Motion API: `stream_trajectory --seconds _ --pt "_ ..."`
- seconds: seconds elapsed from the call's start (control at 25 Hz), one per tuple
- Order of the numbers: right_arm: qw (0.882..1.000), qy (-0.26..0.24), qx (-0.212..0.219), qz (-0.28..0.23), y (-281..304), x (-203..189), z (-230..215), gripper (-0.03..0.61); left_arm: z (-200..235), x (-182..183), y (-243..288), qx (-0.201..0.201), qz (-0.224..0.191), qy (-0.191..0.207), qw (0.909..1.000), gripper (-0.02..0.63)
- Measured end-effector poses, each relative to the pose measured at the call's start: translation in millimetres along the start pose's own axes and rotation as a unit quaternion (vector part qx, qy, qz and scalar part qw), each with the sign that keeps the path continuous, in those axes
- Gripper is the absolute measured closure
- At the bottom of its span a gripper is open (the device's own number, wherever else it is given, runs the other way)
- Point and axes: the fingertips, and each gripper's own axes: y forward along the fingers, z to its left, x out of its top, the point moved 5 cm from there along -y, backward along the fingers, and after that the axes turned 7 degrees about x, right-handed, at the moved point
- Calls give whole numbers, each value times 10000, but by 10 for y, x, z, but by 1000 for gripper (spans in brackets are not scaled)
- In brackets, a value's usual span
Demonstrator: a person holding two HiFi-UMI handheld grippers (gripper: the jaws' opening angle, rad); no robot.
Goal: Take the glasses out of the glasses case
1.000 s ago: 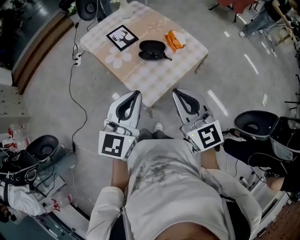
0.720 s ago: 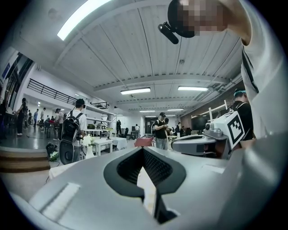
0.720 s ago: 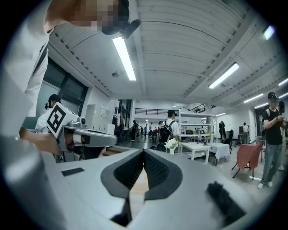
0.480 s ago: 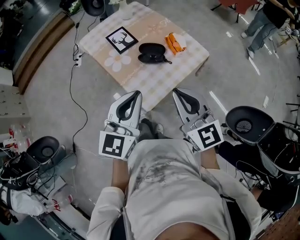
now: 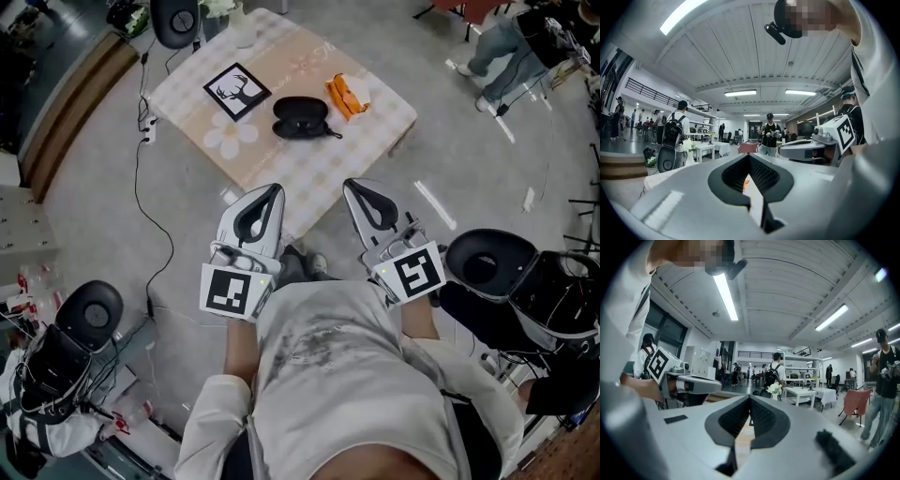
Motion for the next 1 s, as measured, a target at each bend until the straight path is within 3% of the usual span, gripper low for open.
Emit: stream_trajectory --seconds 0.4,0.64,1.0 --pt "9999 -30 -123 55 424 23 -193 561 399 1 301 -132 55 -13 9999 606" --pt "9998 -52 -206 18 442 21 -222 561 386 3 343 -250 241 -75 9994 606" --pt "9985 -36 -470 280 818 61 -354 561 796 63 636 -535 47 -88 9985 606"
